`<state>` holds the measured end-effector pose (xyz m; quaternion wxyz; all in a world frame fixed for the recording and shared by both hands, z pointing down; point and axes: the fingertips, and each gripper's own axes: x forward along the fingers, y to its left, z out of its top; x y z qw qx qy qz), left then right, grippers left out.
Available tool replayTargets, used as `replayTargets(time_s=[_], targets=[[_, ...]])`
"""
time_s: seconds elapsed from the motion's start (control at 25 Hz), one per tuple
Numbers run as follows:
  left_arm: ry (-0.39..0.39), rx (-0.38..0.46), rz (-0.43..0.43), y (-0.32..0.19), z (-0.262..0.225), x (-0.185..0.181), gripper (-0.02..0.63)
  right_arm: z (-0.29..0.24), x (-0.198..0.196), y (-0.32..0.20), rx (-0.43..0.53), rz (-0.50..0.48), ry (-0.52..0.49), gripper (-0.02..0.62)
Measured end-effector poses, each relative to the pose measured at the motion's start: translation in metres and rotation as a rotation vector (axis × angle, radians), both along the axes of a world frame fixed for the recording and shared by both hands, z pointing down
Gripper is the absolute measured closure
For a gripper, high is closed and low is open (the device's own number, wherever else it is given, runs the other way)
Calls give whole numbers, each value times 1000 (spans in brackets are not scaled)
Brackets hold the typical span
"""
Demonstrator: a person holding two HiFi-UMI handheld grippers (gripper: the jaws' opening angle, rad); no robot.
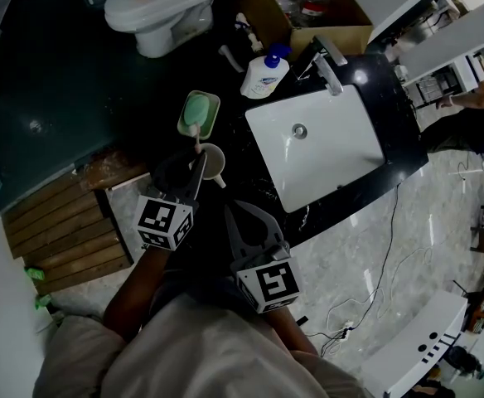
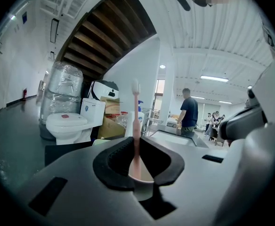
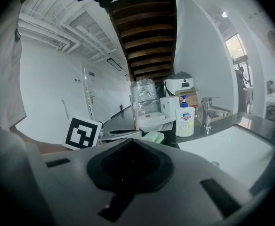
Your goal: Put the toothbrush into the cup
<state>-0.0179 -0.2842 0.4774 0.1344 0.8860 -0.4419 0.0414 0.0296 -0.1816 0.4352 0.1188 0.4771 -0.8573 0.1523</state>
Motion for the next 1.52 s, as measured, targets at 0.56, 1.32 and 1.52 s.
replayTargets(time_s=[0.56,1.32,1.52], targets=[[-32,-32,0,1,14,2,560,0,1,-1,3,-6,1,589],[-4,-23,-14,0,11,-2,532,-1,1,0,8,-7,-2,589],[15,-25,-16,1,8,-3,499,-3,0,1,18,-11,-4,589]])
